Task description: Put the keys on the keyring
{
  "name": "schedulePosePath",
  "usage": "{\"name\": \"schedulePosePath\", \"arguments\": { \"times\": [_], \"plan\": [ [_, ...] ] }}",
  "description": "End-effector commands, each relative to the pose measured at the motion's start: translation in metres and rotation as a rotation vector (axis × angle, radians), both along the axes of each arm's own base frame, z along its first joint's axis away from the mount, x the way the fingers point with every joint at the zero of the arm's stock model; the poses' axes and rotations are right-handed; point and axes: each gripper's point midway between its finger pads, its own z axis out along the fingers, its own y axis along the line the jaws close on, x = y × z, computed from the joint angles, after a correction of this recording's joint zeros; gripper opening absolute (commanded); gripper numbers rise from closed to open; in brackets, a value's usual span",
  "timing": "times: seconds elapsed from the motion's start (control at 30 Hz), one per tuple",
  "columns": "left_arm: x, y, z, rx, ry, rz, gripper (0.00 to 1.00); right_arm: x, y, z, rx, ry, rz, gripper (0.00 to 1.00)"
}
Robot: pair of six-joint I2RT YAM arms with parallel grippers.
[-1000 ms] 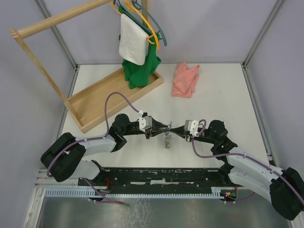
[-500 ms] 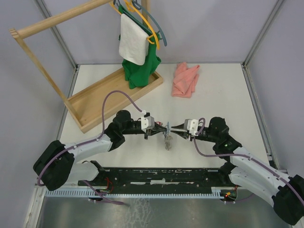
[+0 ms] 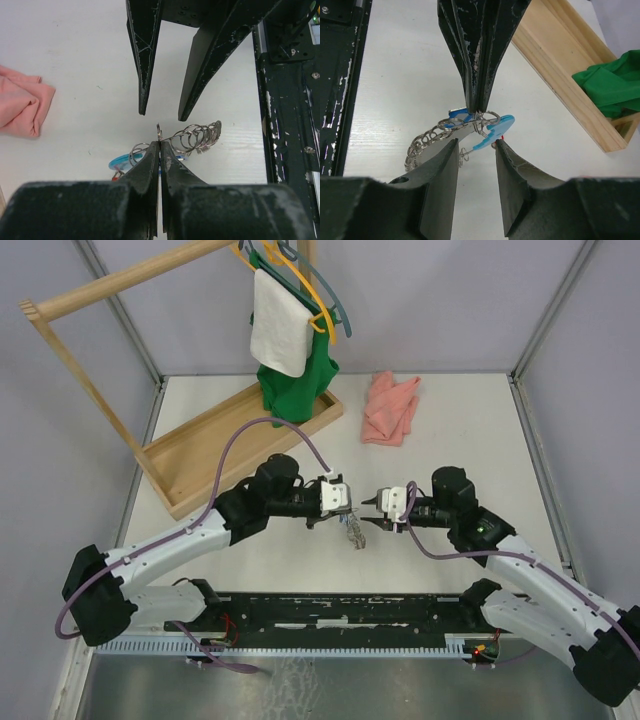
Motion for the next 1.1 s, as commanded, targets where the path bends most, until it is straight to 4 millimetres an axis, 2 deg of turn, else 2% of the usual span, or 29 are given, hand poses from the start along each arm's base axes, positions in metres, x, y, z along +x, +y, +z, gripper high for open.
{"name": "schedulePosePath", "arguments": {
  "times": [0.0, 0.17, 0.4, 0.67, 0.9, 1.0, 1.07],
  "plan": [
    [0.001, 0.002, 0.013, 0.042, -0.053, -0.018, 0.03, 0.0, 0.006, 0.014, -0.009, -0.042, 0.058, 0.43],
    [0.001, 0.0, 0.011, 0.066, -0.039, -0.026, 0.03, -0.003, 0.014, 0.022, 0.014, -0.036, 0.11, 0.41],
    [0.0, -0.004, 0.01, 0.068, -0.034, -0.044, 0.03, -0.007, 0.023, 0.022, 0.035, -0.002, 0.17, 0.37],
    [-0.004, -0.006, 0.012, 0.053, -0.03, -0.064, 0.03, -0.002, 0.028, 0.013, 0.032, 0.023, 0.171, 0.33],
    [-0.006, -0.008, 0.011, 0.053, -0.028, -0.077, 0.03, 0.0, 0.03, 0.008, 0.025, 0.039, 0.176, 0.2],
    [-0.006, -0.007, 0.01, 0.054, -0.029, -0.069, 0.03, 0.001, 0.028, 0.008, 0.024, 0.029, 0.161, 0.05],
    [-0.004, -0.003, 0.005, 0.055, -0.022, -0.044, 0.09, 0.001, 0.027, 0.008, 0.022, 0.027, 0.153, 0.01]
  ]
}}
